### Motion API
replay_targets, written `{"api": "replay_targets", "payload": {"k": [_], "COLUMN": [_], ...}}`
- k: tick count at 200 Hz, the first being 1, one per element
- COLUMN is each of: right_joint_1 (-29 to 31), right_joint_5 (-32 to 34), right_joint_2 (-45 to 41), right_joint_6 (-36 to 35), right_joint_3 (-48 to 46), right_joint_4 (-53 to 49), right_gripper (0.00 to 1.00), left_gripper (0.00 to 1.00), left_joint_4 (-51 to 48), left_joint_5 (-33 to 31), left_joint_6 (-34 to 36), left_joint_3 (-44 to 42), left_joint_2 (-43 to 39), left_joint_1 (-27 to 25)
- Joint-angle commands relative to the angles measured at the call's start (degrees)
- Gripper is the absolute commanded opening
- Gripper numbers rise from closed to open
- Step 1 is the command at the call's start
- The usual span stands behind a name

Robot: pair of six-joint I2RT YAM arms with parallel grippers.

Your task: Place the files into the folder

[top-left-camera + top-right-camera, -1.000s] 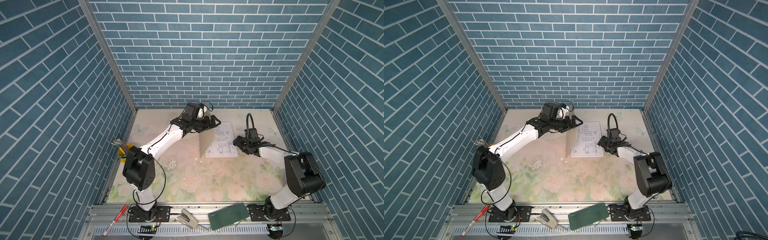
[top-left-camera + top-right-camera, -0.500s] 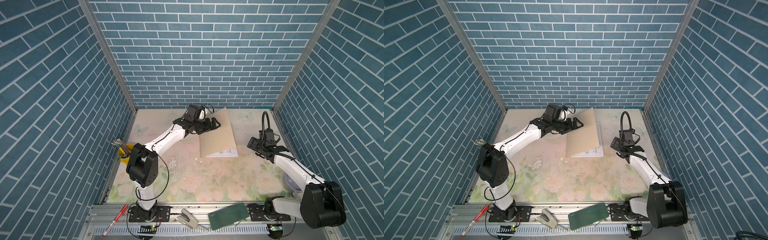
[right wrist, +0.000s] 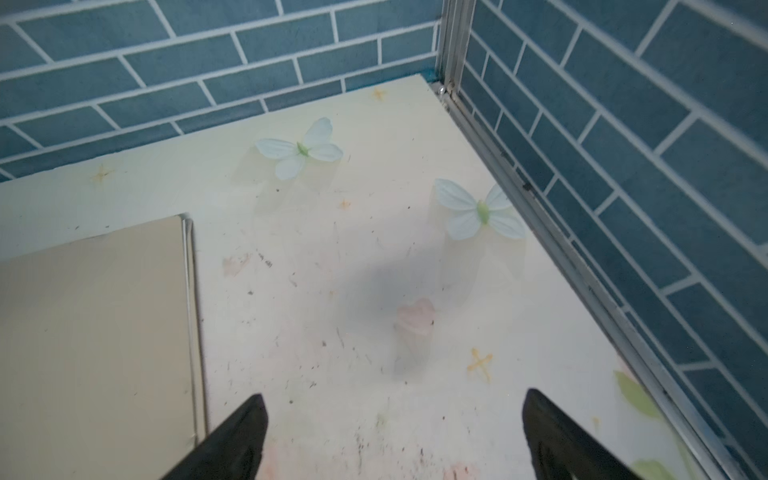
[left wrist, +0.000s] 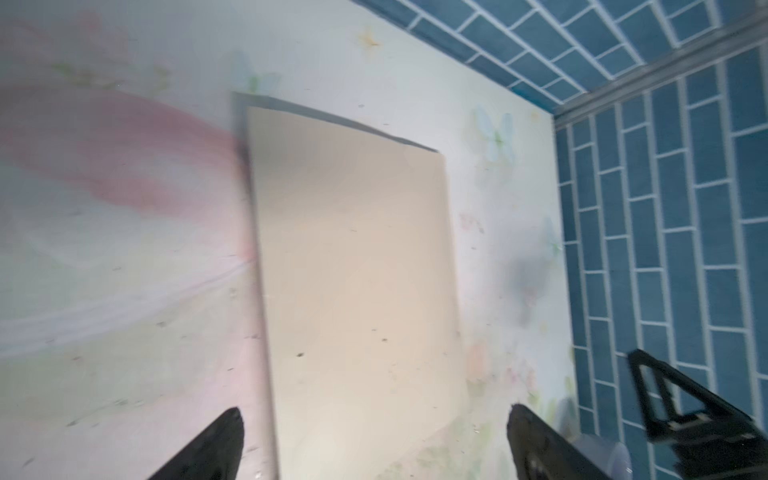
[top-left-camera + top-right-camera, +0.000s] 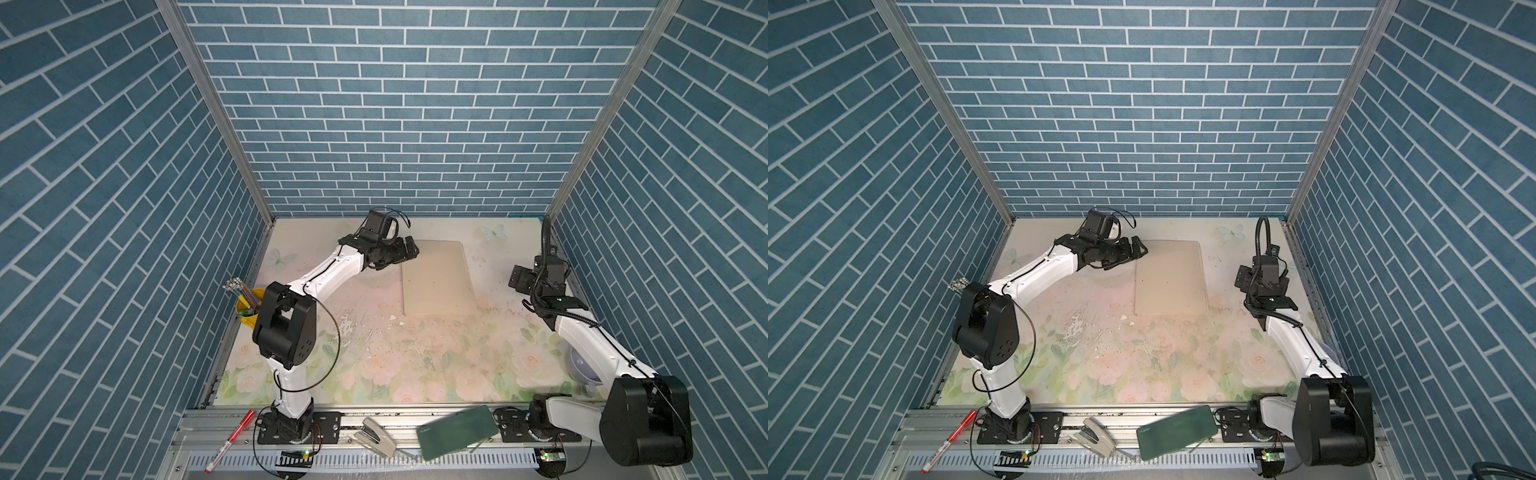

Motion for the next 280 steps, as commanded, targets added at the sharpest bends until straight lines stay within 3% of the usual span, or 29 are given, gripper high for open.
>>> {"api": "replay_targets", "payload": {"k": [1, 28, 59, 97, 113, 138, 151, 173, 209, 239, 266, 280], "right_joint_1": [-1.7, -3.3, -4.3, -5.2, -6.1, -7.2, -7.3, -7.2, -7.2, -7.2, -7.2, -7.2], "right_joint_5": [-0.2, -3.8, -6.2, -4.3, -4.3, -9.9, -10.5, -11.1, -11.2, -11.1, -11.2, -11.3], "right_joint_2": [2.8, 9.4, 9.3, 7.7, 10.6, 16.8, 19.2, 18.4, 18.7, 18.6, 18.6, 18.6], "right_joint_6": [-5.7, -8.8, -11.5, -9.4, -9.3, -10.0, -10.3, -10.9, -10.9, -11.0, -11.0, -11.1], "right_joint_3": [-4.6, -7.9, -7.3, -17.4, -18.1, -16.7, -19.9, -18.3, -18.7, -18.7, -18.6, -18.6], "right_joint_4": [14.8, 29.9, 24.7, 35.8, 42.4, 44.9, 53.8, 48.5, 50.3, 50.1, 50.1, 50.1], "right_gripper": [0.95, 0.95, 0.92, 0.94, 0.94, 0.88, 0.88, 0.92, 0.99, 0.99, 0.99, 0.99], "left_gripper": [1.00, 1.00, 1.00, 1.00, 1.00, 1.00, 1.00, 1.00, 1.00, 1.00, 1.00, 0.99], "left_joint_4": [-6.1, -9.2, -12.8, -12.6, -10.0, -5.1, -3.2, -0.9, 11.5, 33.8, 43.2, 48.5], "left_joint_5": [-9.4, -14.9, -20.2, -23.9, -26.6, -31.1, -32.9, -38.3, -44.5, -42.6, -33.2, -29.7], "left_joint_6": [4.6, 5.5, 5.6, 7.0, 9.9, 14.1, 16.7, 22.4, 35.2, 43.5, 38.5, 38.4], "left_joint_3": [-1.5, -3.0, -4.6, -7.6, -9.9, -14.0, -16.0, -20.0, -33.2, -46.4, -51.7, -53.6], "left_joint_2": [-2.1, -2.3, -4.6, -6.8, -8.2, -11.4, -13.2, -16.6, -25.2, -30.7, -28.1, -25.6], "left_joint_1": [0.0, 0.2, 0.8, 3.0, 3.4, 4.1, 4.6, 5.4, 8.2, 14.1, 21.9, 23.6]}}
